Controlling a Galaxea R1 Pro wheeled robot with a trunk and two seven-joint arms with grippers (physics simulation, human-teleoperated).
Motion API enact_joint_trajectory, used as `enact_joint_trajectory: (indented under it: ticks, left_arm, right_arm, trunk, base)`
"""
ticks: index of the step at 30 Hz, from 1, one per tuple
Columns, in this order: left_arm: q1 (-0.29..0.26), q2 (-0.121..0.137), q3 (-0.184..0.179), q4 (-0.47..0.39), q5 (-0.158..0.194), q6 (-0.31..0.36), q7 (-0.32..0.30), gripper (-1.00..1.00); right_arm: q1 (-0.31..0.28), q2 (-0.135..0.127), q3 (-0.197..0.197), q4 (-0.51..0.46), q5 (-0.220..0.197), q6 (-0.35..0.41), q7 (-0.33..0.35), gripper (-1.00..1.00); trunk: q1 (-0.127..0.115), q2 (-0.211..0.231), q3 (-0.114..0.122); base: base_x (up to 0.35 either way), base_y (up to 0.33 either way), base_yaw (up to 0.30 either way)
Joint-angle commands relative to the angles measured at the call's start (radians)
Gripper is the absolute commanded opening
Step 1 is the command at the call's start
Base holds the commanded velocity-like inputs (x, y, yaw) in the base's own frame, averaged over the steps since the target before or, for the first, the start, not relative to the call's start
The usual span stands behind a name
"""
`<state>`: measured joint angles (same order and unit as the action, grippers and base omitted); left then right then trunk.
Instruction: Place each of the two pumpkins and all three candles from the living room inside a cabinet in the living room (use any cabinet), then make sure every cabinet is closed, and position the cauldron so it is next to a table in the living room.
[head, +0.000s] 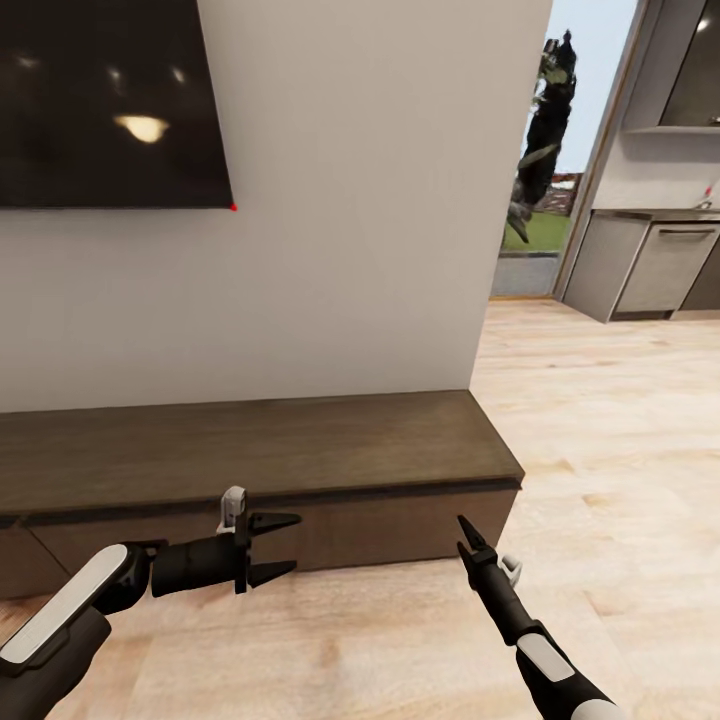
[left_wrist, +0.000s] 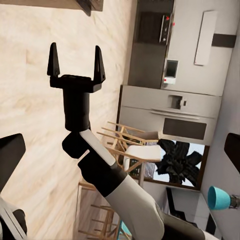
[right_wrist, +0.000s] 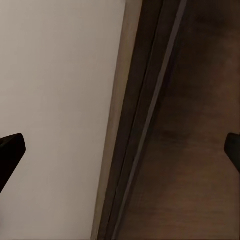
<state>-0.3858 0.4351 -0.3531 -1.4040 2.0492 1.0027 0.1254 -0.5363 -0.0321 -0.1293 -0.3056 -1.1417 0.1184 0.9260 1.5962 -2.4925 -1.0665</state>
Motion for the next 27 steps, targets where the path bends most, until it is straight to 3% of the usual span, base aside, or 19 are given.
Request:
enact_joint_trajectory:
  ticks: [1,14,18,27]
  left_arm:
    - [-0.001,0.001,-0.001,0.000,0.011,0.001,0.010,1.00]
    - [0.017,0.000,-0.013,-0.008,0.011,0.001,0.009,1.00]
    - [0.057,-0.005,-0.060,-0.067,0.011,0.001,0.008,1.00]
    - [0.081,-0.019,-0.146,-0.120,0.012,-0.003,0.000,1.00]
  right_arm:
    - [-0.001,0.000,0.000,0.001,-0.010,0.010,0.004,1.00]
    - [-0.001,0.000,0.000,0.003,-0.010,0.009,0.004,1.00]
    - [-0.001,0.000,0.002,0.005,-0.010,0.007,0.002,1.00]
    - [-0.001,0.000,0.003,0.005,-0.010,0.001,0.002,1.00]
  trunk:
    - [0.000,0.000,-0.001]
    - [0.000,0.000,-0.001]
    - [0.000,0.000,-0.001]
    - [0.000,0.000,-0.001]
  base:
    - [0.024,0.000,0.000]
    - [0.106,0.000,0.000]
    - [0.003,0.000,0.000]
    - [0.000,0.000,0.000]
